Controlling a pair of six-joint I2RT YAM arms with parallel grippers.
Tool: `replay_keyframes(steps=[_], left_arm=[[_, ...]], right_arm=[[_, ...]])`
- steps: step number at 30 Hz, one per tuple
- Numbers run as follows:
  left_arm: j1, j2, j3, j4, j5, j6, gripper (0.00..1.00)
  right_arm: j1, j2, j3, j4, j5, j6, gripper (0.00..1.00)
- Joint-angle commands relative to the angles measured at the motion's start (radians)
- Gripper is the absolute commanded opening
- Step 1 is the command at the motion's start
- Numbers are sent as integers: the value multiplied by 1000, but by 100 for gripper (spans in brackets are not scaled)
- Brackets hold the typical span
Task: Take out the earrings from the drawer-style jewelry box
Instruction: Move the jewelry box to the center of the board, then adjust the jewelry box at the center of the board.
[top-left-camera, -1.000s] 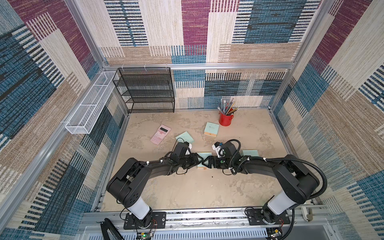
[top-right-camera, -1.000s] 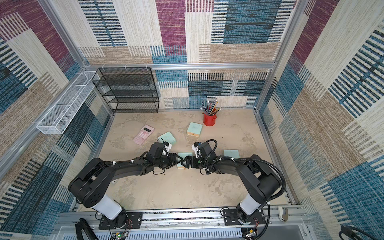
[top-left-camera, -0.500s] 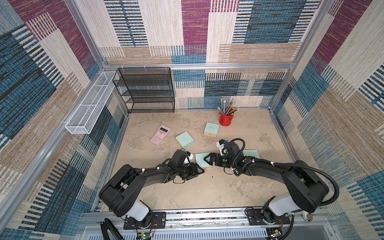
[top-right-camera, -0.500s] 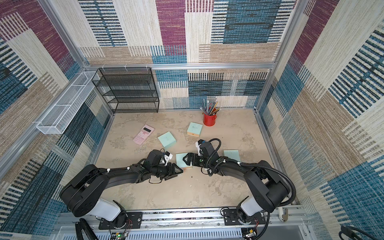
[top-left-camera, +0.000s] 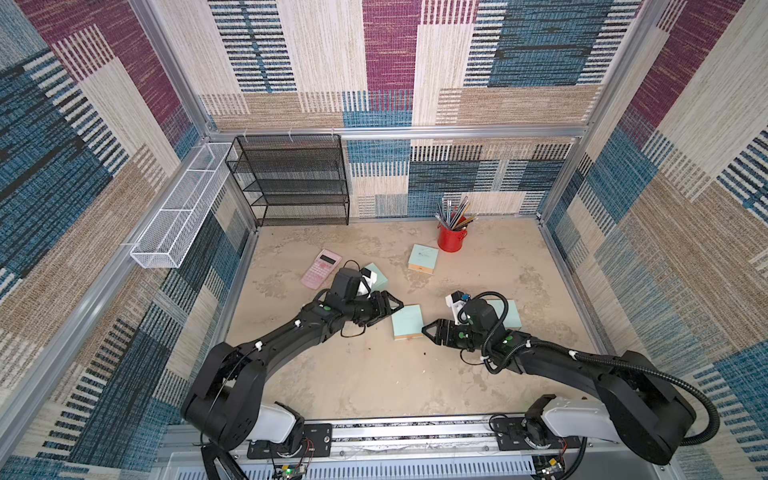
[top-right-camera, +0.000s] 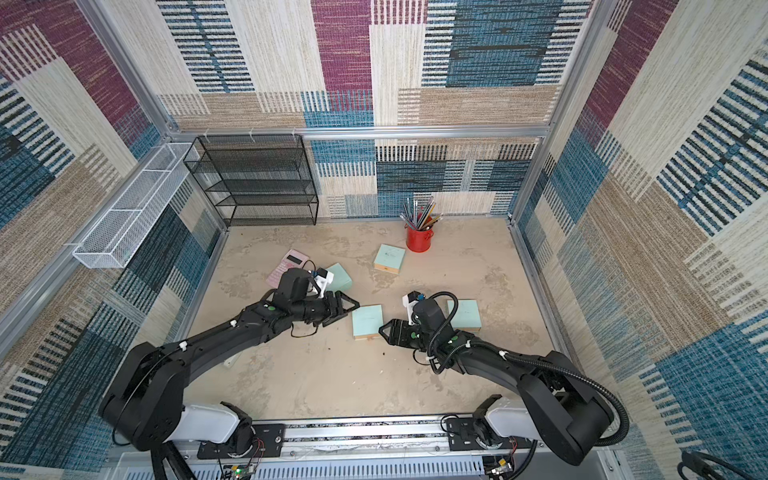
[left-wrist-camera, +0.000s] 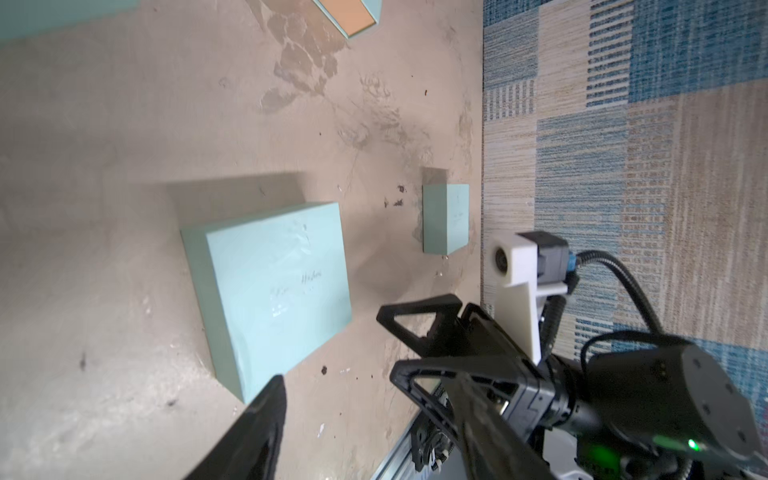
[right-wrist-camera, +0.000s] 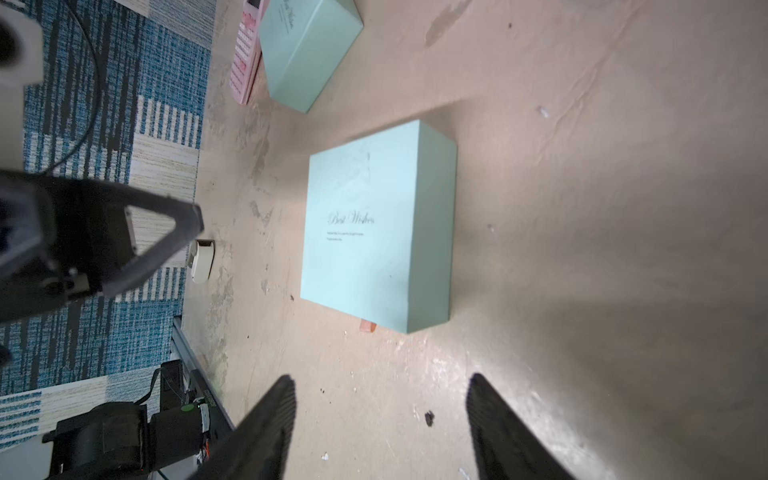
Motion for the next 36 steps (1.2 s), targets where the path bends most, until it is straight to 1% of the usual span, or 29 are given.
replay_keyframes(steps=[1,4,6,8,11,15,20,25,28,32,34,36], left_arm=[[8,116,117,-80,-15,100,65],[8,250,236,-113,0,136,66],[8,309,295,-145,-23,162,66],[7,355,337,-163,-29,182,67],[8,419,390,-202,14,205,66],[7,412,355,-198,19,217,66],[8,398,324,-234,36,260,66],[8,329,244,-208,23,238,66],[9,285,184,-186,32,215,66],[13,208,109,-195,-7,198,66],[24,165,77,-213,-35,191,66],[48,124,56,-237,-57,181,66]], right_arm=[[16,12,-10,50,-12,35,46],[39,51,5,56,-1,43,33],[50,85,24,49,16,48,21],[54,125,42,44,27,52,14],[54,164,63,43,59,58,11],[54,228,134,-23,135,47,5],[51,304,201,-51,167,12,4],[48,343,232,-41,160,-17,4],[48,363,254,-1,133,-55,8],[48,386,286,22,110,-96,11],[48,377,289,7,122,-96,11],[46,342,283,-33,162,-90,11]])
